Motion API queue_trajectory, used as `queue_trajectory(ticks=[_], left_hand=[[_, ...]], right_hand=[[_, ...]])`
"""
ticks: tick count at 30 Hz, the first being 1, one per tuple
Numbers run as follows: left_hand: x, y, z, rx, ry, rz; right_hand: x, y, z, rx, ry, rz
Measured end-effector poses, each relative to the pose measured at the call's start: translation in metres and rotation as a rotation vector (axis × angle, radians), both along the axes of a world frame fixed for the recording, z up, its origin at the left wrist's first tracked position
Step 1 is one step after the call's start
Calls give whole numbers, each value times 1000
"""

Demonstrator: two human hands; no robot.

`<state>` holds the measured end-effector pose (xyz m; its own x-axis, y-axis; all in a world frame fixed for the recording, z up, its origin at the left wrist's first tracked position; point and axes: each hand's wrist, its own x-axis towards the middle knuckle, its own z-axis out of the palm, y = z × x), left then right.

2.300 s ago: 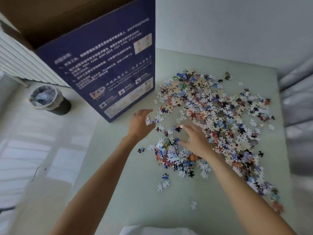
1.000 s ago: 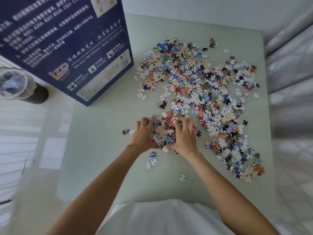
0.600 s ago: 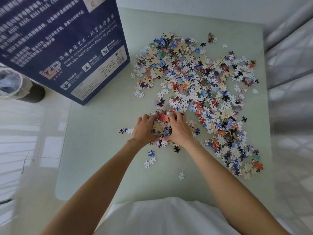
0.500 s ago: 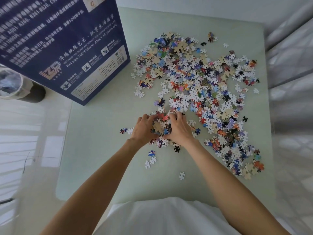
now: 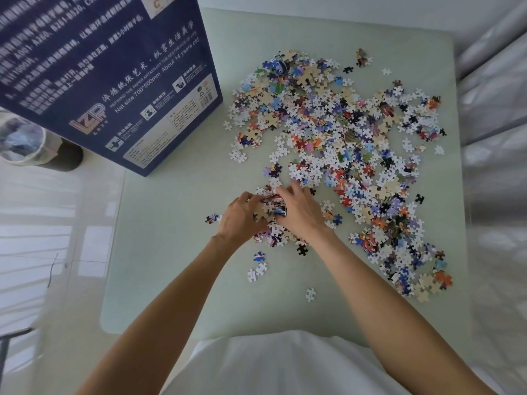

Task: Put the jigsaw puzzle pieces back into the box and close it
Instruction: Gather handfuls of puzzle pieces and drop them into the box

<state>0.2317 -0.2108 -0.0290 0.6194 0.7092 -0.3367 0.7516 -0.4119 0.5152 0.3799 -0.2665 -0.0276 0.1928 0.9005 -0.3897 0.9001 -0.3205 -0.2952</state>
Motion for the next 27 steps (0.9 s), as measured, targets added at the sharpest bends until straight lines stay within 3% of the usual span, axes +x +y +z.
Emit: queue_trajectory(ticks=[11,27], left_hand=[[-2,11,10,-49,-72,152],[-2,28,10,-57,-43,209]], right_hand=[[7,-9,7,232,40,-77],[25,-11,19,263,64,-196]])
